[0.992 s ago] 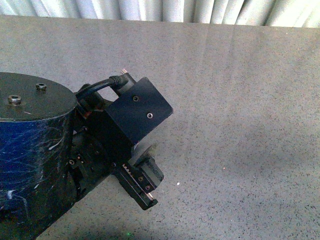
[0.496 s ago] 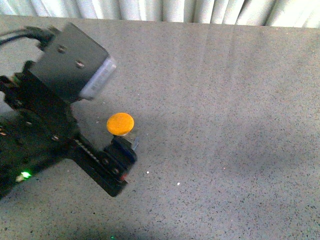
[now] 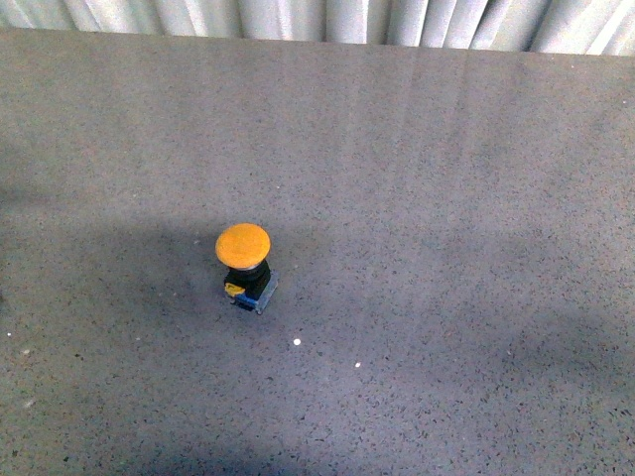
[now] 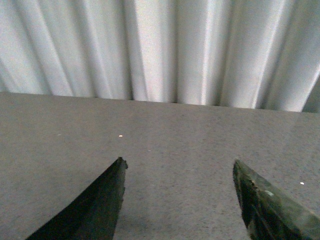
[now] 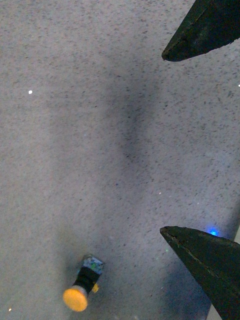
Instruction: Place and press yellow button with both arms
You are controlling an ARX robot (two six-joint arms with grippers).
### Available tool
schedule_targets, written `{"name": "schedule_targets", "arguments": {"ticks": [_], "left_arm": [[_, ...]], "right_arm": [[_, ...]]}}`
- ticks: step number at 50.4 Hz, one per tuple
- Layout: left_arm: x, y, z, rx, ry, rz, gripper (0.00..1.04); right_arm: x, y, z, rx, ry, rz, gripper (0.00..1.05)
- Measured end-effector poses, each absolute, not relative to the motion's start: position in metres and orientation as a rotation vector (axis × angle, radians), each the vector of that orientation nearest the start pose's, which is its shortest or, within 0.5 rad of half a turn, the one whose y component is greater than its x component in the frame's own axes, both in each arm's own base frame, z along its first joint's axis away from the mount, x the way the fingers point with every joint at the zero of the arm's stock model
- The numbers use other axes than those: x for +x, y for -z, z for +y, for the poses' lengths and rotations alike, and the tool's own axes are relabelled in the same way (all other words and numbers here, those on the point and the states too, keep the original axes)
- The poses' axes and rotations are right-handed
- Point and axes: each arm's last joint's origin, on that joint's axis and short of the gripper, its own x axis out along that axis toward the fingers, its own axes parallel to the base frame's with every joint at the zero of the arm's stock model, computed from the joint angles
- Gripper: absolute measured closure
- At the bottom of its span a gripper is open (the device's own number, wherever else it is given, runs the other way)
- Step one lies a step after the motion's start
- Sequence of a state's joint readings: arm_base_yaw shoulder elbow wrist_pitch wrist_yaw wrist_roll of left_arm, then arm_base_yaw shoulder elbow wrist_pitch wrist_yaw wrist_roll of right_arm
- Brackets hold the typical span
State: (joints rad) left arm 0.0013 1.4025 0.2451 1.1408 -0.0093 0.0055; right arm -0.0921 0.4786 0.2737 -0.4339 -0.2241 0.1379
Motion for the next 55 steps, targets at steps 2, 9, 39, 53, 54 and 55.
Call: {"name": "schedule_targets", "arguments": {"ticks": [2,9,39,53,54,55], "left_arm": [[0.216,-0.162,0.0,0.006,-0.002,0.012,0.59],[0.195,-0.162,0.0,0.005,-0.001,0.012,0.9],[0.145,-0.164,0.0,0.002,0.0,0.009,1.03],[0.135,-0.167,0.0,0.002,0.0,0.001,1.03],[0.134,-0.167,0.0,0.002,0.0,0.0,1.03],[0.133,-0.168,0.0,0.002,0.0,-0.002,1.03]], "right_arm": [[0.124,-0.185,-0.006,0.227,-0.091,0.619,0.09],[0.161,-0.211,-0.007,0.091,-0.155,0.554,0.09],[0.296,-0.205,0.122,-0.21,-0.524,0.706,0.49],[0.306,-0.192,0.163,-0.177,-0.62,0.788,0.88],[0.307,-0.19,0.165,-0.171,-0.625,0.793,0.92],[0.308,-0.189,0.167,-0.168,-0.63,0.799,0.95]]}}
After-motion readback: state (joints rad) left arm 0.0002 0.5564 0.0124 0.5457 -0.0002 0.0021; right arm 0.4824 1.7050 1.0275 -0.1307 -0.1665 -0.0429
